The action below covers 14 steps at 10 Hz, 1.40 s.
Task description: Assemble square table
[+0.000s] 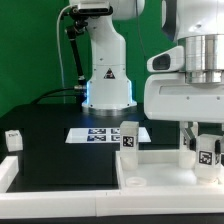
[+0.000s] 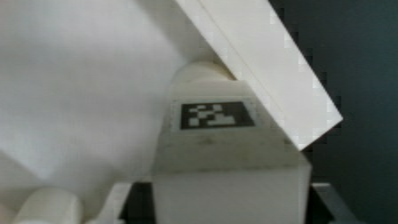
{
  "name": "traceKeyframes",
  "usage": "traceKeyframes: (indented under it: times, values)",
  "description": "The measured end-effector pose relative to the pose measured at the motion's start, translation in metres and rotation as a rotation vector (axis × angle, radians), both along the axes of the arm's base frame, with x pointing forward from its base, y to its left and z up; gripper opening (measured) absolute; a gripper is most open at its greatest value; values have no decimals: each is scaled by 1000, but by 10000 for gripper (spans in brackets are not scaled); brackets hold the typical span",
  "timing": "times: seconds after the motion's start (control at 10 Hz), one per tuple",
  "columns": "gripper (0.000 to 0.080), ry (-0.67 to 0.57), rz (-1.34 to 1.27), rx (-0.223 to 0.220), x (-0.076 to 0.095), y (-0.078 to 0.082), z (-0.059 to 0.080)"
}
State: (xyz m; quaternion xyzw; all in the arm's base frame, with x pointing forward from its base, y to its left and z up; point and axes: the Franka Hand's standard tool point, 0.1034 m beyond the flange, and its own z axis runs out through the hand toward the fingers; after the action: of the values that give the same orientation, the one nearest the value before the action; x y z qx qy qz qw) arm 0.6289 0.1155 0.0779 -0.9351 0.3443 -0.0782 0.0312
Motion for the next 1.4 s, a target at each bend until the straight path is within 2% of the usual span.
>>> traceKeyframes:
  times: [0.3, 0.4, 0.6, 0.7, 0.9, 1.0, 1.1, 1.2, 1.3, 1.4]
  values:
    - [288, 26, -358, 56, -2, -4, -1]
    - [288, 49, -557, 107, -4, -7, -1]
    - [289, 72, -946, 241, -6, -10, -3]
    - [291, 71, -1032, 275, -8, -11, -4]
    - [291, 69, -1010, 269, -8, -11, -4]
    - [366, 70, -1011, 268, -8, -12, -5]
    - [366, 64, -938, 246, -8, -10, -4]
    - [561, 34, -673, 169, -5, -2, 0]
    - [622, 22, -543, 155, -4, 3, 1]
    - [622, 22, -505, 144, -4, -1, 0]
